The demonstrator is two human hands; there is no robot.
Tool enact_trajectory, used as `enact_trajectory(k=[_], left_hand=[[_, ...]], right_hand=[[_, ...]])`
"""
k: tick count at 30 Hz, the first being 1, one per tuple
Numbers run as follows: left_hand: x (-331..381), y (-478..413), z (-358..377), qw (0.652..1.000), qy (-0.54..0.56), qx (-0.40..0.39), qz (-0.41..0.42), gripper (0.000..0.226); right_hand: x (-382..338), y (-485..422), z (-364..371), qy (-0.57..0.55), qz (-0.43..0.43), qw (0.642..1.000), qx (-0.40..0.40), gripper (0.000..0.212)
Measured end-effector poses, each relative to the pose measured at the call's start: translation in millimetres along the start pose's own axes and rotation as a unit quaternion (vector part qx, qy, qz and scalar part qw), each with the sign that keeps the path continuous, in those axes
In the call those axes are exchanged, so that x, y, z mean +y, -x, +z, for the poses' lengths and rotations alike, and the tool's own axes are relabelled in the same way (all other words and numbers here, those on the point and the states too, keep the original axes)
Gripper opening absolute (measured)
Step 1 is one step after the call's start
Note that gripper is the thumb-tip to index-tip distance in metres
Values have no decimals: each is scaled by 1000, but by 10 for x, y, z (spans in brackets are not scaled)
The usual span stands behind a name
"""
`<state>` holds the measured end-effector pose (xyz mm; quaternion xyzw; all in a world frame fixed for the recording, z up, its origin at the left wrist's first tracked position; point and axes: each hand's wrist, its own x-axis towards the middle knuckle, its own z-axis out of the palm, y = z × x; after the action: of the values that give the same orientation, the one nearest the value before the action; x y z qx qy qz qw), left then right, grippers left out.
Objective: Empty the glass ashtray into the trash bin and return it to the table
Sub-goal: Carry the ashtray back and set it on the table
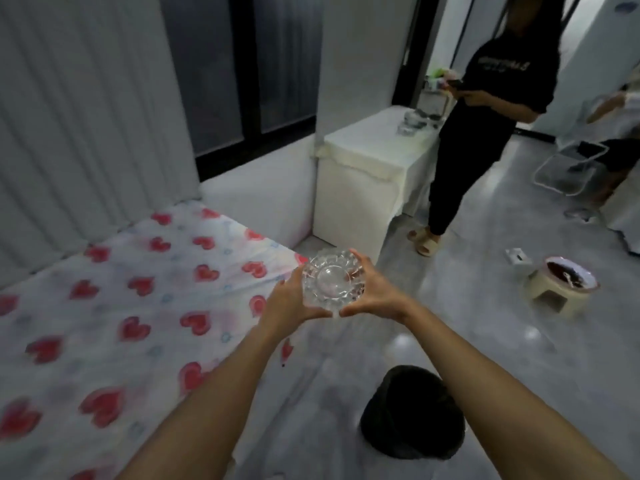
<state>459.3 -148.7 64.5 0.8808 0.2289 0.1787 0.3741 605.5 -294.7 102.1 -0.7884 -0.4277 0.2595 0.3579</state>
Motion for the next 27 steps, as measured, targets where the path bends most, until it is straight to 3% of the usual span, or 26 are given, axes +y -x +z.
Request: enact_trajectory(k=[10, 18, 27], left_hand=[[-865, 1555, -1477, 970, -59, 172, -162, 100], [-1553, 2803, -2354, 901, -58, 305, -304, 105], [-2311, 3611, -3069, 866, -88, 306, -384, 102]], right_hand=[[-1391, -408, 1734, 121, -191, 962, -151, 123], [-2503, -420, 3280, 89, -287, 905, -300, 122], [-3141, -343, 4585, 31, -326, 871, -367, 102]])
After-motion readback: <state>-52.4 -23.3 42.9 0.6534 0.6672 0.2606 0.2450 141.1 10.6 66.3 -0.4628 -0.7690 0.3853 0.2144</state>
